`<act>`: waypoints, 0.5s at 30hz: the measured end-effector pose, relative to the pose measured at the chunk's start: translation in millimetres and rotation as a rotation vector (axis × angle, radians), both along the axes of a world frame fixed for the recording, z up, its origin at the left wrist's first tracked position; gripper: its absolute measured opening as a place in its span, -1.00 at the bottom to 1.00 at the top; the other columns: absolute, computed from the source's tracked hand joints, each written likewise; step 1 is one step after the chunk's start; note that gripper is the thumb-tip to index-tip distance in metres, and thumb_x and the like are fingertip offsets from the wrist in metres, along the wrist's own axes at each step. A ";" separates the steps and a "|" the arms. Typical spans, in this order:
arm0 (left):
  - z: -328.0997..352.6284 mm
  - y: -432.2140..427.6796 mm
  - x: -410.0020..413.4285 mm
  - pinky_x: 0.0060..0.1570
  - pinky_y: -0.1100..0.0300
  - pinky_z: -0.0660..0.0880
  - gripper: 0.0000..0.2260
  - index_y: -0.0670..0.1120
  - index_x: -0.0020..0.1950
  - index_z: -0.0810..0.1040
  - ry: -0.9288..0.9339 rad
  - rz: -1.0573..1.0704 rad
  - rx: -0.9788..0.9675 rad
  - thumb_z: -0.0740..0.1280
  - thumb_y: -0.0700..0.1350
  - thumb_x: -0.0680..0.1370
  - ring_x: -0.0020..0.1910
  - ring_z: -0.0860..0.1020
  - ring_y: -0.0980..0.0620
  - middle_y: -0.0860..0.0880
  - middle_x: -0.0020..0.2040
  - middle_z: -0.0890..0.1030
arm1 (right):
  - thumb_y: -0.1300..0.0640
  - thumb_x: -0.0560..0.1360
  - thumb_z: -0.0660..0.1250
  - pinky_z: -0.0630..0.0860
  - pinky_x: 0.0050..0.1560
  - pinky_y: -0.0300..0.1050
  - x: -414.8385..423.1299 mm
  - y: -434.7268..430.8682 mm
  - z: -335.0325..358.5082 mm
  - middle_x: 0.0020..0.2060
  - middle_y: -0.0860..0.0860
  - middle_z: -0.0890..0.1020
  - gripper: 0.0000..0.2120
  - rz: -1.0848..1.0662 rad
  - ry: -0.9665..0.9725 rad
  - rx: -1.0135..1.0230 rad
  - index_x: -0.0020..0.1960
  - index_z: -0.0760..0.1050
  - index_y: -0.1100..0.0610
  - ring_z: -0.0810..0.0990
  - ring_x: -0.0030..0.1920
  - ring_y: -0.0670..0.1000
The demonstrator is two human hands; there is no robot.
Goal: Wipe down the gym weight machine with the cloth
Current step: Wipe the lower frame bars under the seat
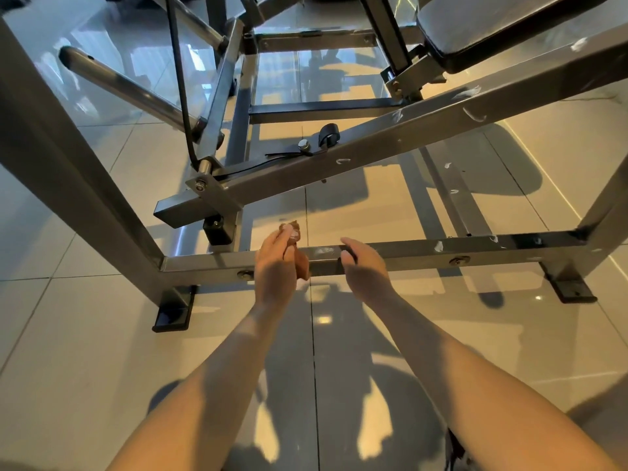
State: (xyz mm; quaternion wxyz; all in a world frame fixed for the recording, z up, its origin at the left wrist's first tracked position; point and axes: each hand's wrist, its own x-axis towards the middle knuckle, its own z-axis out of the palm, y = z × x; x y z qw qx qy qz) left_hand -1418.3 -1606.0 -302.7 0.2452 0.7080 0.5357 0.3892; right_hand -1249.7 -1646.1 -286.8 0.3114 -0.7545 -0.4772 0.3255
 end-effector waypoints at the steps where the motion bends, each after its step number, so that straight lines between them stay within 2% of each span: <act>1: -8.1 1.0 -0.6 0.29 -0.07 0.50 -0.69 -0.25 0.38 0.50 0.114 -0.027 0.048 0.13 -0.20 0.69 0.22 0.54 -0.20 -0.24 0.29 0.55 | 0.15 0.69 0.13 0.32 0.46 -0.02 3.5 0.8 -3.6 0.35 0.04 0.53 -0.62 0.010 -0.021 -0.028 0.48 0.41 0.13 0.44 0.36 0.04; 2: -14.4 0.0 2.4 0.28 -0.13 0.50 -0.69 -0.23 0.39 0.50 0.215 -0.027 0.058 0.17 -0.21 0.68 0.22 0.54 -0.24 -0.26 0.33 0.53 | 0.15 0.68 0.14 0.31 0.45 -0.05 5.3 0.5 -6.0 0.34 0.06 0.53 -0.62 0.029 -0.047 -0.025 0.48 0.41 0.15 0.45 0.35 0.06; 4: -25.0 -1.9 16.5 0.34 -0.15 0.45 -0.65 -0.15 0.45 0.47 0.305 0.007 0.012 0.22 -0.21 0.66 0.31 0.47 -0.23 -0.21 0.44 0.46 | 0.22 0.65 0.18 0.32 0.33 -0.14 5.8 -1.5 -14.5 0.25 0.10 0.56 -0.67 0.078 -0.105 0.034 0.39 0.47 0.20 0.49 0.28 0.12; 6: -25.5 -3.1 35.8 0.36 -0.12 0.43 -0.68 -0.15 0.43 0.50 0.261 -0.011 -0.010 0.19 -0.18 0.68 0.32 0.43 -0.16 -0.16 0.41 0.49 | 0.28 0.62 0.20 0.33 0.28 -0.17 6.2 -3.9 -19.4 0.20 0.12 0.57 -0.70 0.098 -0.125 0.069 0.33 0.51 0.23 0.50 0.26 0.15; 9: -29.5 -5.7 58.4 0.35 -0.07 0.43 -0.71 -0.16 0.38 0.55 0.188 -0.146 0.031 0.25 -0.21 0.67 0.35 0.44 -0.15 -0.15 0.38 0.53 | 0.27 0.65 0.17 0.32 0.43 -0.07 9.9 -2.8 -17.3 0.33 0.08 0.57 -0.64 0.062 -0.084 0.045 0.42 0.49 0.16 0.45 0.39 0.14; 10: -34.6 -7.6 62.3 0.33 -0.06 0.47 -0.71 -0.16 0.36 0.57 0.211 -0.200 0.094 0.31 -0.23 0.64 0.34 0.47 -0.18 -0.17 0.36 0.55 | 0.26 0.65 0.17 0.32 0.41 -0.14 11.9 -2.6 -15.9 0.34 0.06 0.57 -0.63 0.043 -0.066 0.047 0.43 0.49 0.13 0.47 0.38 0.13; 12: -36.9 -4.4 60.9 0.27 -0.03 0.54 -0.72 -0.17 0.33 0.59 0.262 -0.288 0.218 0.35 -0.23 0.61 0.27 0.55 -0.18 -0.18 0.30 0.59 | 0.26 0.66 0.16 0.30 0.24 -0.30 15.7 -2.6 -12.9 0.30 0.06 0.60 -0.64 0.025 -0.055 0.053 0.41 0.51 0.11 0.52 0.31 0.11; 13: -35.6 1.4 56.4 0.23 -0.01 0.57 -0.73 -0.18 0.33 0.59 0.289 -0.321 0.264 0.33 -0.21 0.63 0.23 0.57 -0.16 -0.18 0.26 0.61 | 0.26 0.66 0.16 0.31 0.19 -0.31 16.7 -3.0 -11.2 0.29 0.06 0.61 -0.65 0.027 -0.064 0.054 0.40 0.52 0.12 0.53 0.28 0.10; 15: -27.0 11.2 44.1 0.14 0.01 0.60 -0.75 -0.18 0.31 0.58 0.310 -0.277 0.273 0.25 -0.18 0.66 0.13 0.61 -0.09 -0.15 0.18 0.65 | 0.25 0.67 0.17 0.34 0.22 -0.26 17.2 -4.5 -9.8 0.27 0.07 0.61 -0.67 0.027 -0.085 0.047 0.39 0.52 0.15 0.54 0.27 0.10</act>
